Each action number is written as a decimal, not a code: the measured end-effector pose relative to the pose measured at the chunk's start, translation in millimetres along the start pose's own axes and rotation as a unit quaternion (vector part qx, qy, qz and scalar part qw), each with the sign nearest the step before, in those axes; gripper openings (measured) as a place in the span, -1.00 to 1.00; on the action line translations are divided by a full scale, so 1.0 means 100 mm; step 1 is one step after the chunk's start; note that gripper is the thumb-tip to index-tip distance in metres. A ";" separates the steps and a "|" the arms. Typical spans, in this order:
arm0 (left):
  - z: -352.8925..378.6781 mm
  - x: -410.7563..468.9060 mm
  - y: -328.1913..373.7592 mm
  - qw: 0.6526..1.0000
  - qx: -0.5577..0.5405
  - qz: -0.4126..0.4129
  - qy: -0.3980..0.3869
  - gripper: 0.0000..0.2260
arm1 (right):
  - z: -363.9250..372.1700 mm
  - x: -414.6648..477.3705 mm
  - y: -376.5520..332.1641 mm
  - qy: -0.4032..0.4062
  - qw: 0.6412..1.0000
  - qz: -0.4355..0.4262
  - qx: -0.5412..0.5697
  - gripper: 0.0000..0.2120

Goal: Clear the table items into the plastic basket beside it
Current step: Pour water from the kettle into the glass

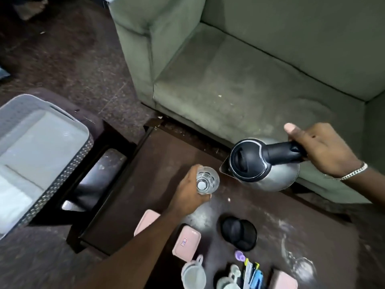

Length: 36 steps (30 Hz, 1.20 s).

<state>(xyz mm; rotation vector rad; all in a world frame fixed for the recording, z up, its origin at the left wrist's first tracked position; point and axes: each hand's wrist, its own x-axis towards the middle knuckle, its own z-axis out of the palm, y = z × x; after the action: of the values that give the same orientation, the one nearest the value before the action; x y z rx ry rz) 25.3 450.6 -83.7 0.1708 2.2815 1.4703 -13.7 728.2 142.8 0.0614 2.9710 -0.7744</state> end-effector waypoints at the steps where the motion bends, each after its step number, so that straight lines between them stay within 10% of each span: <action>1: 0.04 0.00 -0.01 1.000 0.003 -0.001 -0.002 -0.26 | 0.02 -0.03 0.02 -0.008 1.000 -0.012 -0.018 -0.20; 36: 0.28 -0.03 -0.26 0.998 0.067 0.020 0.003 -0.26 | 0.34 -0.25 -0.21 -0.068 0.945 -0.070 -0.311 -0.25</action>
<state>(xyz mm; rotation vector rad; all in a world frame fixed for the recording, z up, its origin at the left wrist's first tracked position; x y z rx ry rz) 42.7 462.2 -116.0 0.2516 2.3951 1.3396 12.0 692.6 125.0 -0.2296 2.9519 0.1740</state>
